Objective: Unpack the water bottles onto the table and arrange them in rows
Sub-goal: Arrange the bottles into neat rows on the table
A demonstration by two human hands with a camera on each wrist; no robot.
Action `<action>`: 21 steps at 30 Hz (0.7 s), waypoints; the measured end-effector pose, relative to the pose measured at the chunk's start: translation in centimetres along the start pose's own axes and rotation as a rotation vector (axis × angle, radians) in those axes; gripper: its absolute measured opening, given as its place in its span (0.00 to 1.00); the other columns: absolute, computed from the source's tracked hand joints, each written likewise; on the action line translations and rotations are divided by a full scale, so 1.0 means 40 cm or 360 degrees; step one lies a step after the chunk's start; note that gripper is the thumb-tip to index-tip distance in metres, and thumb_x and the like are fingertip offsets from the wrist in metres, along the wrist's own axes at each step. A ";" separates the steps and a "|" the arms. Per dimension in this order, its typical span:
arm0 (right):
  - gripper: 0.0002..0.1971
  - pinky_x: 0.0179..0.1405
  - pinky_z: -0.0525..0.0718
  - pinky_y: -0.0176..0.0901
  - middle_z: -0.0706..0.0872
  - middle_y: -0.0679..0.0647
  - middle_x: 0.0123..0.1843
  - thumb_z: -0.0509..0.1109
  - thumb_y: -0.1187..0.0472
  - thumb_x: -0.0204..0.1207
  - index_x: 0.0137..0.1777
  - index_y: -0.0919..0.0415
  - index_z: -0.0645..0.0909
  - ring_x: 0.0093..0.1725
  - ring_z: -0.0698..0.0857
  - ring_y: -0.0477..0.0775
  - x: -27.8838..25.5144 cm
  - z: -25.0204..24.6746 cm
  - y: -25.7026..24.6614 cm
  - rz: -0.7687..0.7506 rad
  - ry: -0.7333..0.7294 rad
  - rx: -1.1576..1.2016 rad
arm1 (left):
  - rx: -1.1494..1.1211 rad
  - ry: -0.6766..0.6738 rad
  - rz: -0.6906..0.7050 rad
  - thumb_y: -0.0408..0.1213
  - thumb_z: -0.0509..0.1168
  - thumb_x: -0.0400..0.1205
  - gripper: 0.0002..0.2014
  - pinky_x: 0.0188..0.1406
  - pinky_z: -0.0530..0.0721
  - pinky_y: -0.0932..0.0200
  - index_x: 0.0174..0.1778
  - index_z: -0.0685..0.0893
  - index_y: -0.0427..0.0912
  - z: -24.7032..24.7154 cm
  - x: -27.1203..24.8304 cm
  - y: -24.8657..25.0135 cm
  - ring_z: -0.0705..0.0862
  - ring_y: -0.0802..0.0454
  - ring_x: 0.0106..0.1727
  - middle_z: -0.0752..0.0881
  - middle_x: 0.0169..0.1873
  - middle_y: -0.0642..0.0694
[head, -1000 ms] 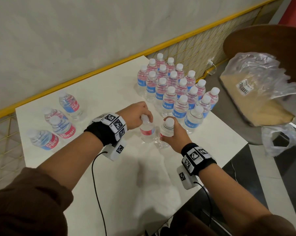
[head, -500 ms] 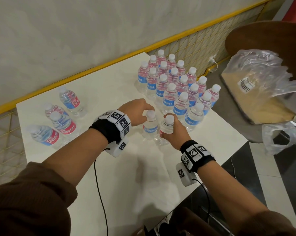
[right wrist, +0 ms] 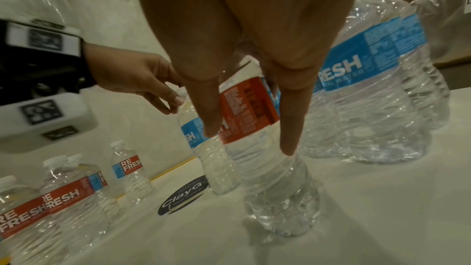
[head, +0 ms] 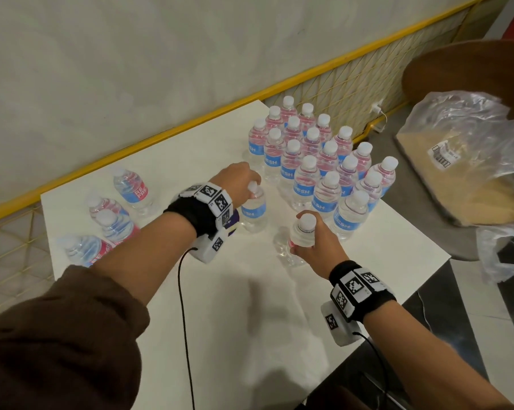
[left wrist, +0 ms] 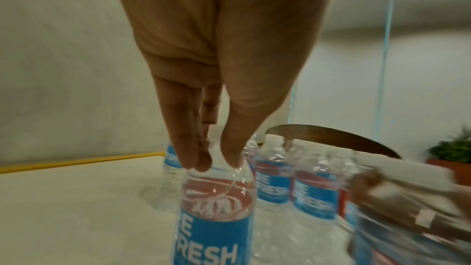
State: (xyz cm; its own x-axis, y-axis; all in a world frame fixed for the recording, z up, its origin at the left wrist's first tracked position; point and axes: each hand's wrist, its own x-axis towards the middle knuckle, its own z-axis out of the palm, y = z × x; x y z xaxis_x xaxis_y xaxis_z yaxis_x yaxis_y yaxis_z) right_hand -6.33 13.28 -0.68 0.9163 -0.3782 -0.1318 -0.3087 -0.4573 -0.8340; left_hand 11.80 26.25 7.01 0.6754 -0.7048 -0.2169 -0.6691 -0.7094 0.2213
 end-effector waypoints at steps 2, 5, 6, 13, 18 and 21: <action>0.28 0.56 0.74 0.40 0.79 0.49 0.57 0.77 0.63 0.68 0.66 0.52 0.69 0.56 0.79 0.51 -0.001 0.001 0.000 -0.0012 0.0003 0.0027 | 0.0067 0.0048 -0.0041 0.37 0.64 0.81 0.13 0.50 0.75 0.52 0.59 0.84 0.37 -0.022 0.052 -0.042 0.81 0.35 0.58 0.79 0.51 0.35; 0.28 0.57 0.76 0.41 0.79 0.49 0.56 0.77 0.64 0.68 0.65 0.52 0.69 0.55 0.78 0.50 -0.003 0.002 0.000 -0.0036 0.0010 0.0042 | 0.0104 0.0101 -0.0107 0.37 0.64 0.81 0.14 0.51 0.74 0.52 0.62 0.83 0.41 -0.041 0.128 -0.096 0.79 0.33 0.60 0.78 0.53 0.34; 0.28 0.59 0.78 0.44 0.79 0.49 0.56 0.78 0.64 0.68 0.64 0.50 0.69 0.56 0.79 0.50 -0.003 0.002 0.000 -0.0043 0.0010 0.0053 | 0.0107 0.0122 -0.0132 0.38 0.64 0.81 0.15 0.53 0.74 0.51 0.64 0.83 0.42 -0.045 0.151 -0.108 0.78 0.33 0.61 0.78 0.55 0.34; 0.28 0.63 0.82 0.54 0.78 0.44 0.56 0.77 0.64 0.68 0.60 0.42 0.68 0.58 0.78 0.47 0.006 0.003 0.009 -0.0042 0.0012 0.0100 | 0.0085 0.0280 -0.0180 0.36 0.64 0.81 0.16 0.57 0.75 0.50 0.65 0.82 0.44 -0.052 0.262 -0.160 0.78 0.34 0.62 0.78 0.58 0.33; 0.29 0.63 0.81 0.55 0.78 0.42 0.58 0.77 0.63 0.68 0.60 0.38 0.67 0.60 0.78 0.47 0.007 0.008 0.026 -0.0029 0.0024 0.0100 | 0.0007 0.0386 -0.0200 0.34 0.61 0.82 0.19 0.59 0.76 0.49 0.70 0.78 0.47 -0.035 0.286 -0.175 0.77 0.34 0.64 0.78 0.62 0.35; 0.29 0.63 0.82 0.54 0.78 0.41 0.57 0.77 0.63 0.68 0.60 0.37 0.67 0.59 0.78 0.47 0.007 0.008 0.030 -0.0038 0.0011 0.0090 | -0.0021 0.0436 -0.0193 0.33 0.59 0.83 0.21 0.61 0.76 0.47 0.72 0.76 0.47 -0.029 0.286 -0.180 0.77 0.35 0.66 0.77 0.64 0.37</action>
State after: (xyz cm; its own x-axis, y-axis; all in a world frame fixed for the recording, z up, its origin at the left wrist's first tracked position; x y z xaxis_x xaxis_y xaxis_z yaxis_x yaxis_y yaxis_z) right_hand -6.37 12.90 -1.90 0.9213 -0.3736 -0.1080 -0.2719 -0.4201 -0.8658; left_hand 24.70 23.32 4.03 0.8099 -0.5862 0.0218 -0.5756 -0.7870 0.2221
